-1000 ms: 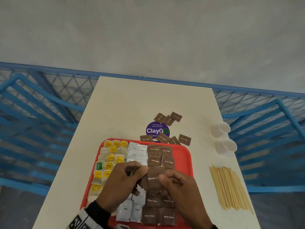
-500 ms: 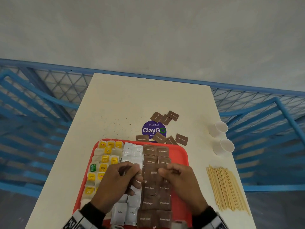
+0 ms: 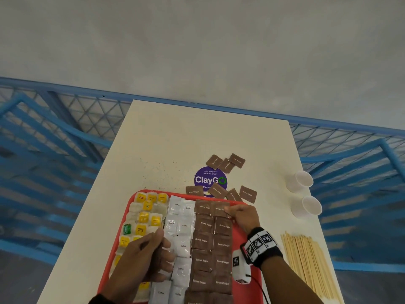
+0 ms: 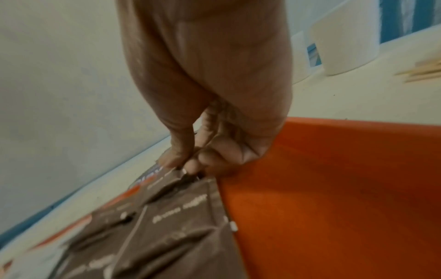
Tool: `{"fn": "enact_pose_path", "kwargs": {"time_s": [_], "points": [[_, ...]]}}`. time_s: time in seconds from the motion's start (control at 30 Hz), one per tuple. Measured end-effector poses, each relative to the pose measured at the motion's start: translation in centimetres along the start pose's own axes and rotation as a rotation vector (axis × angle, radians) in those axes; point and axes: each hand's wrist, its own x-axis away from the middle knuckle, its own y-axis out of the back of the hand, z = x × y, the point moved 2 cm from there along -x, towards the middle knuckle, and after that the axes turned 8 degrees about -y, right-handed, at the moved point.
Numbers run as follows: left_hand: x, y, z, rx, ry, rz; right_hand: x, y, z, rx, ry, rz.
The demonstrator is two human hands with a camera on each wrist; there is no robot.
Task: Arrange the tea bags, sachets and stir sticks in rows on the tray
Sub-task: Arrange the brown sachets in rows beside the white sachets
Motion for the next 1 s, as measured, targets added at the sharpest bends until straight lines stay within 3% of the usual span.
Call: {"fn": "enact_pose_path", "kwargs": {"time_s": [0.13, 0.2, 0.27, 0.37, 0.47, 0.57, 0.67, 0.8, 1.0], "points": [[-0.2, 0.0, -0.2, 0.058, 0.056, 0.013, 1.7, 0.9, 0.0, 0.055, 0.029, -0.212], [-0.4, -0.2, -0.2, 0.116, 0.084, 0.033, 4.3, 1.1, 0.5, 0.062, 0.101, -0.195], [-0.5, -0.5, -0.1, 0.14, 0.08, 0.072, 7.7, 0.7, 1.4, 0.112, 0.229, -0.049], [-0.3, -1.5, -0.1, 0.134, 0.07, 0.19, 14.2, -0.9, 3.5, 0.134, 0.377, 0.291], [0.1, -2.6, -0.3, 0.07, 0.034, 0.323, 18.5, -2.5, 4.7, 0.205, 0.53, 0.426], [0.9, -3.0, -1.1, -0.028, -0.022, 0.379, 19.1, -2.5, 4.3, 0.048, 0.482, 0.384], [1.2, -2.4, -1.5, -0.15, -0.155, 0.336, 19.3, -0.8, 3.7, -0.071, 0.405, 0.293], [1.3, -2.1, -1.6, -0.198, -0.212, 0.285, 19.9, -0.1, 2.7, -0.213, 0.322, 0.325], [1.7, -2.2, -1.5, -0.342, -0.333, 0.252, 20.2, 0.2, 3.3, -0.295, 0.383, 0.24]]}}
